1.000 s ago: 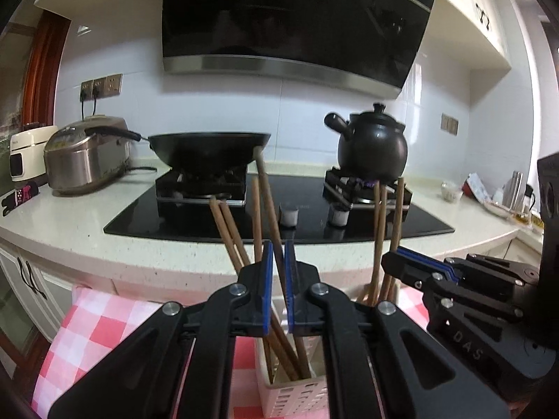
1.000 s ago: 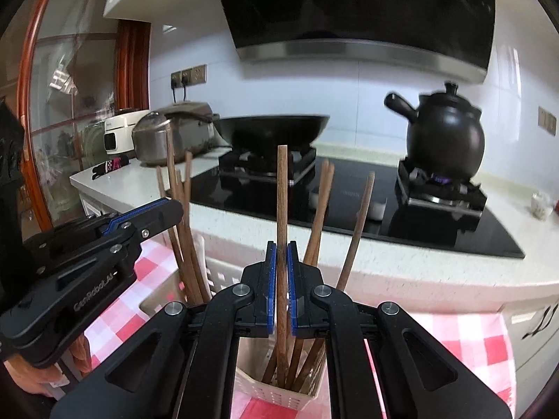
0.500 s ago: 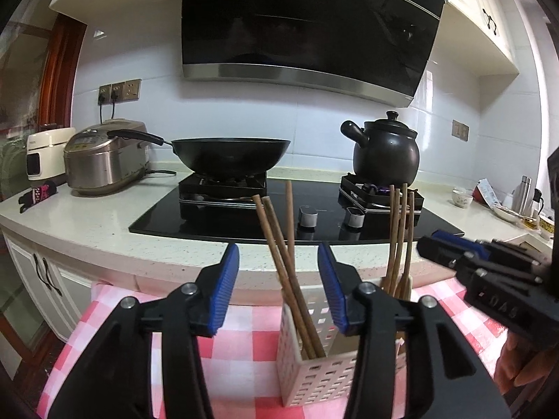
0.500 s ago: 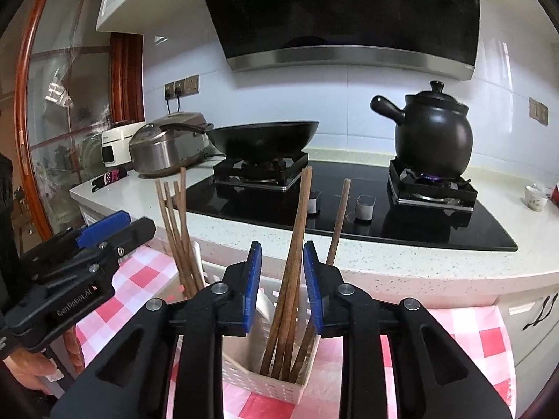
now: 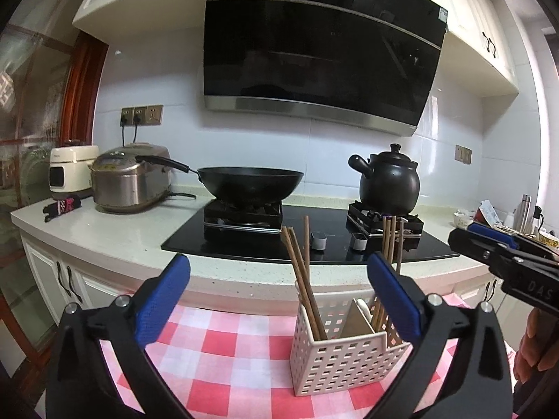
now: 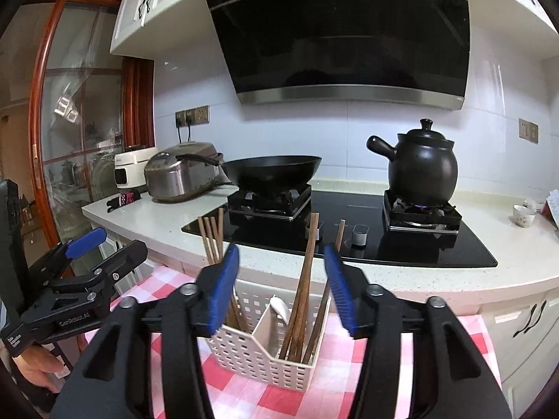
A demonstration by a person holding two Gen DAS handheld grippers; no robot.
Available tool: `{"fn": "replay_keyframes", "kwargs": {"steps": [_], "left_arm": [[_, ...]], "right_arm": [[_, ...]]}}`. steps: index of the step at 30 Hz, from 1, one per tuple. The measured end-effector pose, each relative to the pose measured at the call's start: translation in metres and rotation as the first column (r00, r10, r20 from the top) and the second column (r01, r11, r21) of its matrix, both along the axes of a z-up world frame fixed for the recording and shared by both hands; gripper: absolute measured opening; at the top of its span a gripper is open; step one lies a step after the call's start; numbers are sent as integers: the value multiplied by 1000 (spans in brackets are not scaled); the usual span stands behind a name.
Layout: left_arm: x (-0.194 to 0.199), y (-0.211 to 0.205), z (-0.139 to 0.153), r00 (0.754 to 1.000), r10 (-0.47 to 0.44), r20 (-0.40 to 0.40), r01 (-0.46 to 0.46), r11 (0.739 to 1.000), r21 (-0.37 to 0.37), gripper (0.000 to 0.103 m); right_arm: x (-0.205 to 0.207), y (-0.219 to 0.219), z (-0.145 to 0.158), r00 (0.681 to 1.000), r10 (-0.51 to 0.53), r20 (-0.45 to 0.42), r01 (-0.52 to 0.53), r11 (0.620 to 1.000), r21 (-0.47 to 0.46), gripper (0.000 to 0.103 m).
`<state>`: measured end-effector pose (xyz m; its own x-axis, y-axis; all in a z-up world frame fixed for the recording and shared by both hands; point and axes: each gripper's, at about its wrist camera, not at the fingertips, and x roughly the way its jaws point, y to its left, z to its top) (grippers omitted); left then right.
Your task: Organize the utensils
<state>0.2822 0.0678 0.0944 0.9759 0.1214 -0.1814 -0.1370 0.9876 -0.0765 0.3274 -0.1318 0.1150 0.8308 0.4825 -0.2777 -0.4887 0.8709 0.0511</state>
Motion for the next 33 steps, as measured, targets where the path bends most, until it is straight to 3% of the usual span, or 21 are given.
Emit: {"fn": "replay_keyframes", "kwargs": {"steps": [15, 23, 33], "left_arm": [[-70, -5, -9, 995, -82, -48, 82, 997, 8, 98], [-88, -8, -23, 991, -126, -47, 125, 992, -28, 98], [-86, -16, -42, 983, -159, -95, 157, 987, -30, 98]], "right_arm": [[-71, -30, -23, 999, 51, 2, -51, 998, 37, 78], [-90, -38, -42, 997, 77, -8, -76, 997, 31, 84], [-85, -43, -50, 995, 85, -46, -83, 996, 39, 85]]}}
